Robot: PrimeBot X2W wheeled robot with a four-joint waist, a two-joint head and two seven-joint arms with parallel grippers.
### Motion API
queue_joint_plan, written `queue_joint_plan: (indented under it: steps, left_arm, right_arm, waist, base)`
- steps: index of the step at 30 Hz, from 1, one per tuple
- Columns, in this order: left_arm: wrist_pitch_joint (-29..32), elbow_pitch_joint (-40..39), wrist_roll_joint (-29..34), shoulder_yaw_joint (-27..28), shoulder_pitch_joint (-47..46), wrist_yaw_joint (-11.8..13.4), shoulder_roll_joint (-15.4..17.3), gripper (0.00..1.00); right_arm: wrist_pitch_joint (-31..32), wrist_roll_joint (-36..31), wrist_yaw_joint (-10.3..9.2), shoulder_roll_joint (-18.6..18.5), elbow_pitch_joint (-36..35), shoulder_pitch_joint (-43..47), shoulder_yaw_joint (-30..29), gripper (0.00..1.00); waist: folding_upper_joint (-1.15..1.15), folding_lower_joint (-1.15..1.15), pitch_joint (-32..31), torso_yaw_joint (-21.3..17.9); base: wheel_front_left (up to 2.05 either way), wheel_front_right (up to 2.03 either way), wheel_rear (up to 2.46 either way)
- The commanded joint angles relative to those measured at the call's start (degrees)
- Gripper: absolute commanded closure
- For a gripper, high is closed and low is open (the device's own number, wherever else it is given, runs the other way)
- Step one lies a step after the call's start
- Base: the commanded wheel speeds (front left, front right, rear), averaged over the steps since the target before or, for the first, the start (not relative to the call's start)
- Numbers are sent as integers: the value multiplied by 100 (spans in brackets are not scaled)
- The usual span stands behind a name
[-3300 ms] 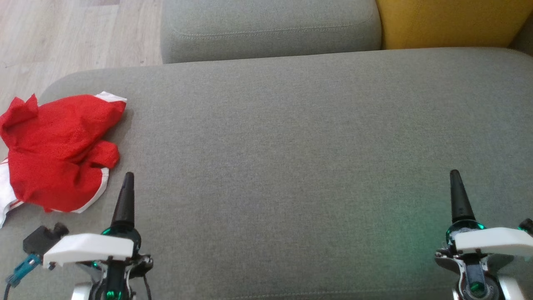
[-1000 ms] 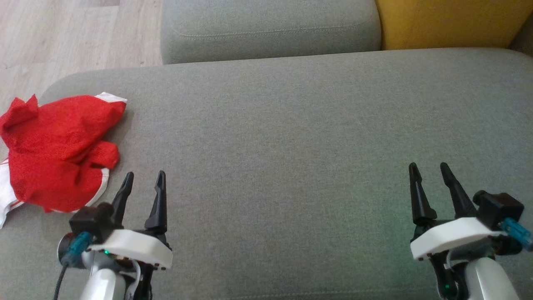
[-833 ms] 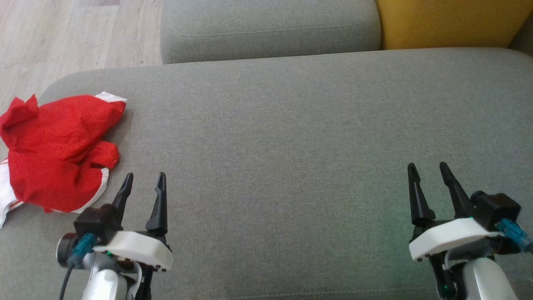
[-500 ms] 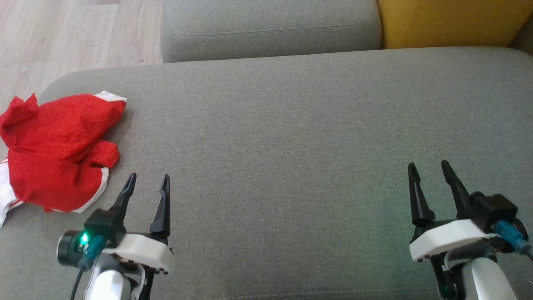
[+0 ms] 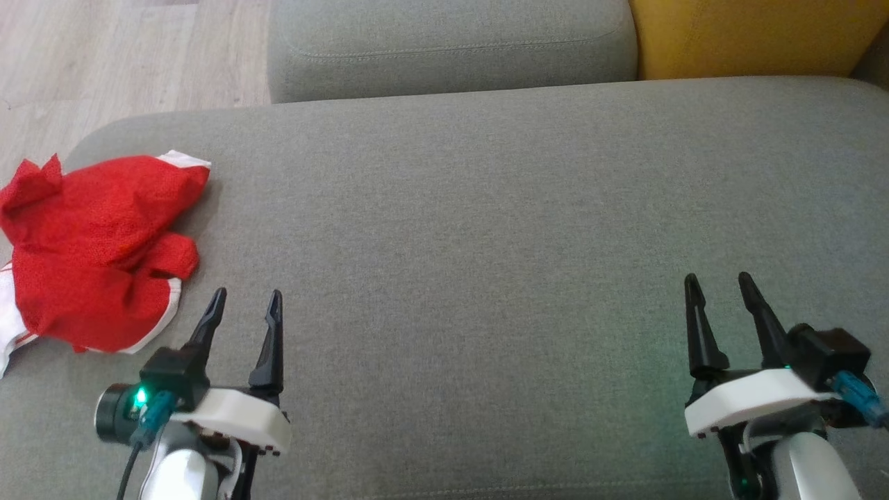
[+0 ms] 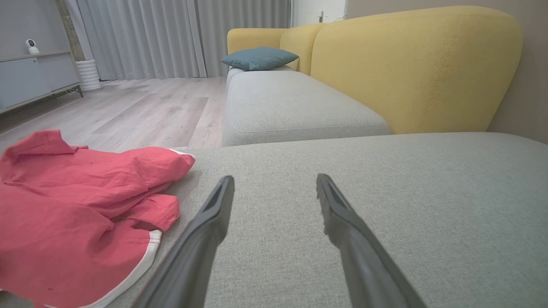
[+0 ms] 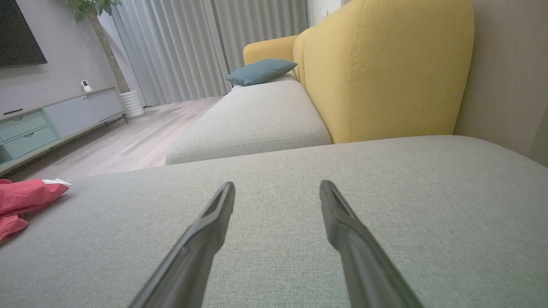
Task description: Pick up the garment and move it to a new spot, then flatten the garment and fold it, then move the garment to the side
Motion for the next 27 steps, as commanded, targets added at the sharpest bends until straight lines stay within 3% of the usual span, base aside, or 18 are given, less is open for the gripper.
queue_joint_plan:
  steps: [1, 14, 27]
  left_arm:
    - [-71, -152, -10, 211, -334, 34, 32, 0]
    - [-71, -123, -21, 298, -403, 65, 4, 0]
    - [-71, -173, -53, 515, -475, 113, 41, 0]
  right_arm:
    - [-74, 26, 23, -22, -175, -187, 130, 0]
    - [-12, 40, 23, -22, -264, -217, 263, 0]
    - [252, 50, 23, -22, -672, -259, 809, 0]
  waist:
    - [0, 0, -2, -1]
    - [0, 0, 33, 201]
    - [0, 0, 98, 1149]
  base:
    - [0, 0, 0]
    - [0, 0, 0]
    - [0, 0, 0]
